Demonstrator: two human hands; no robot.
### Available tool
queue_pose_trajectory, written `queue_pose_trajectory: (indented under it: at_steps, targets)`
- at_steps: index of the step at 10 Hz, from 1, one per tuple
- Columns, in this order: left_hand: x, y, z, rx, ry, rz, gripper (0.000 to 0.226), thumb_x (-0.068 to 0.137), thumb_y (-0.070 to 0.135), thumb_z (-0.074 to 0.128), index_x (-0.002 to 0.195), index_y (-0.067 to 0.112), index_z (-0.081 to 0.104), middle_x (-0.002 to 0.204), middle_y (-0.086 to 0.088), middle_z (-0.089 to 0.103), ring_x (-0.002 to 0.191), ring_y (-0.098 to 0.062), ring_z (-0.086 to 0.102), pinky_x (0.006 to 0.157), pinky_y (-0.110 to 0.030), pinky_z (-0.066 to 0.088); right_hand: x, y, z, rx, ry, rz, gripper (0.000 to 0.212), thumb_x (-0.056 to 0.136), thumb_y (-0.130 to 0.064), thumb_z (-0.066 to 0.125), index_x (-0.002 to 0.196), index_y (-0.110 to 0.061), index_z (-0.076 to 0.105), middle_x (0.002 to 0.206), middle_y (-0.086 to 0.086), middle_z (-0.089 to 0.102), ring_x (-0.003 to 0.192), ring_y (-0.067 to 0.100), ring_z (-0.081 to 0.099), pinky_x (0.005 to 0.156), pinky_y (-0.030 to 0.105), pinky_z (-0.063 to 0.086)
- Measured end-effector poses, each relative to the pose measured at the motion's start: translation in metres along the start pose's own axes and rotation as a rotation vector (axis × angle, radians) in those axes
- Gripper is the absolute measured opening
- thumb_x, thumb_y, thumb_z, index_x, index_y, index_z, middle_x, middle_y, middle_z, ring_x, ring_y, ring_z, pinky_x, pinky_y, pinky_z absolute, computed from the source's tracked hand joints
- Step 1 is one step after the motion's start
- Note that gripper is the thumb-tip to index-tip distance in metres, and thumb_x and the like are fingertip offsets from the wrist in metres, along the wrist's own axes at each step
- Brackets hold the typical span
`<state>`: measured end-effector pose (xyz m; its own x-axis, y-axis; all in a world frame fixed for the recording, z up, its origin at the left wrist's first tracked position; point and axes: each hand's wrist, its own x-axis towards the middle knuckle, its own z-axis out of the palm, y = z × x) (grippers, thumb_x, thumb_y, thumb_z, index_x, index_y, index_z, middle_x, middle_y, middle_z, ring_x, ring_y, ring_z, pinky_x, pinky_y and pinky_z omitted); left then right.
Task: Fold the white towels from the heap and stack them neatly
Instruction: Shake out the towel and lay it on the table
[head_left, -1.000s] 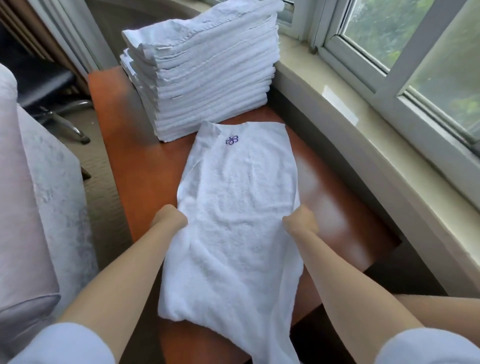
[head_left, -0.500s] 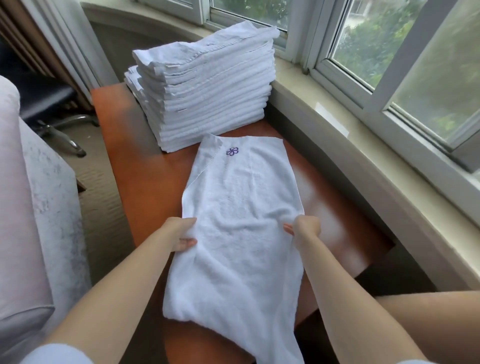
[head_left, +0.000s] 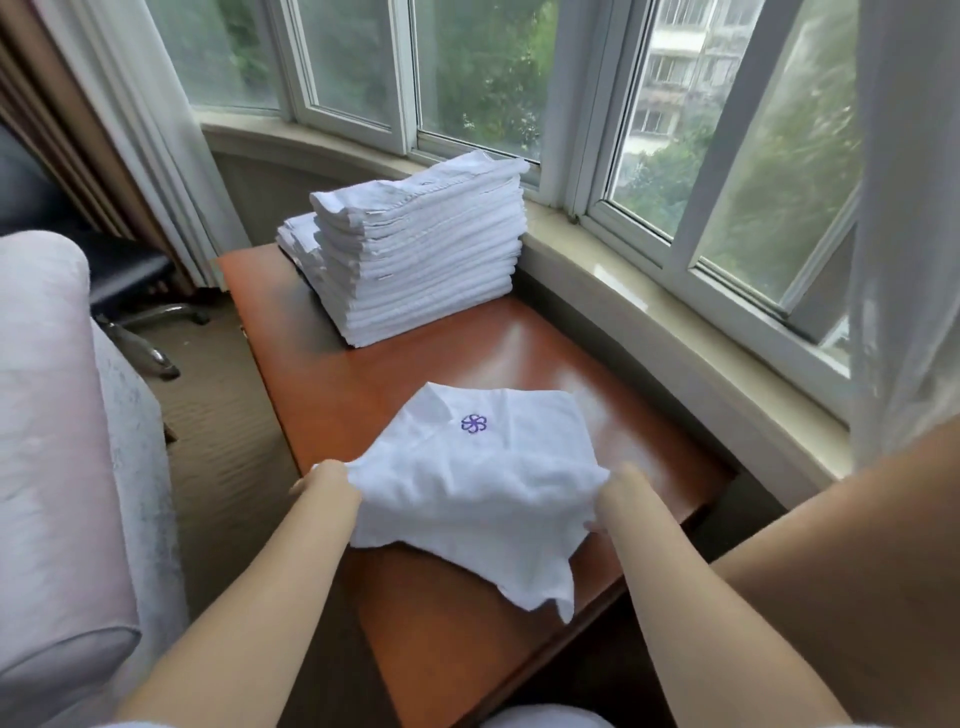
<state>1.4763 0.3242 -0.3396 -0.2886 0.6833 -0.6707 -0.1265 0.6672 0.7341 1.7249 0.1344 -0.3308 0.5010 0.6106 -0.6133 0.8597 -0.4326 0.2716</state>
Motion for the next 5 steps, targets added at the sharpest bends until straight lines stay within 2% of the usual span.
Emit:
queue_pose_trajectory:
  at_steps: [1, 2, 3, 4, 5]
  targets:
    - [-0.042, -0.029, -0.002, 0.799, -0.162, 0.132, 0.044, 0.101, 0.023, 0.047, 0.142, 0.009, 0.042, 0.146, -0.008, 0.043, 0.13, -0.019, 0.046, 0.102, -0.024, 0.039, -0.007, -0.028, 0.013, 0.218, -0.157, 0.081, 0.056, 0.097, -0.054, 0.037, 0.14, -0.018, 0.046, 0.137, 0.006, 0.049, 0.125, 0.026, 0.045, 0.106, 0.031, 0.033]
    - [-0.053, -0.024, 0.015, 0.605, -0.308, 0.069, 0.042, 0.103, 0.01, 0.044, 0.143, -0.003, 0.037, 0.133, -0.012, 0.045, 0.083, 0.0, 0.064, 0.056, -0.004, 0.04, 0.004, -0.043, 0.008, 0.512, -0.041, 0.177, 0.059, 0.1, -0.055, 0.029, 0.143, -0.017, 0.041, 0.145, 0.006, 0.044, 0.131, 0.026, 0.042, 0.112, 0.035, 0.03]
    - [-0.048, -0.008, 0.041, 0.571, -0.426, 0.066, 0.019, 0.097, 0.008, 0.055, 0.116, 0.009, 0.057, 0.132, -0.015, 0.049, 0.118, -0.02, 0.055, 0.077, -0.016, 0.04, 0.018, -0.041, -0.029, 0.921, 0.063, 0.189, 0.046, 0.097, -0.055, 0.035, 0.113, -0.016, 0.054, 0.139, 0.008, 0.049, 0.122, 0.01, 0.053, 0.106, 0.027, 0.035]
    - [-0.066, 0.046, 0.085, -0.162, -0.587, -0.28, 0.022, 0.1, 0.005, 0.042, 0.079, 0.01, 0.047, 0.1, -0.013, 0.056, 0.09, -0.024, 0.057, 0.081, -0.023, 0.045, 0.049, -0.024, -0.099, 2.198, -0.066, 0.143, 0.022, 0.101, -0.023, 0.034, 0.08, -0.021, 0.039, 0.102, 0.001, 0.053, 0.063, 0.004, 0.062, 0.068, 0.022, 0.054]
    - [-0.071, 0.103, 0.116, -0.422, -0.713, -0.074, 0.033, 0.094, -0.008, 0.016, 0.091, 0.003, 0.048, 0.087, -0.011, 0.049, 0.076, -0.02, 0.051, 0.051, -0.02, 0.053, 0.063, 0.003, -0.167, 2.431, 0.139, -0.085, 0.012, 0.097, -0.012, 0.041, 0.086, -0.014, 0.047, 0.091, 0.004, 0.048, 0.072, 0.015, 0.05, 0.07, 0.031, 0.046]
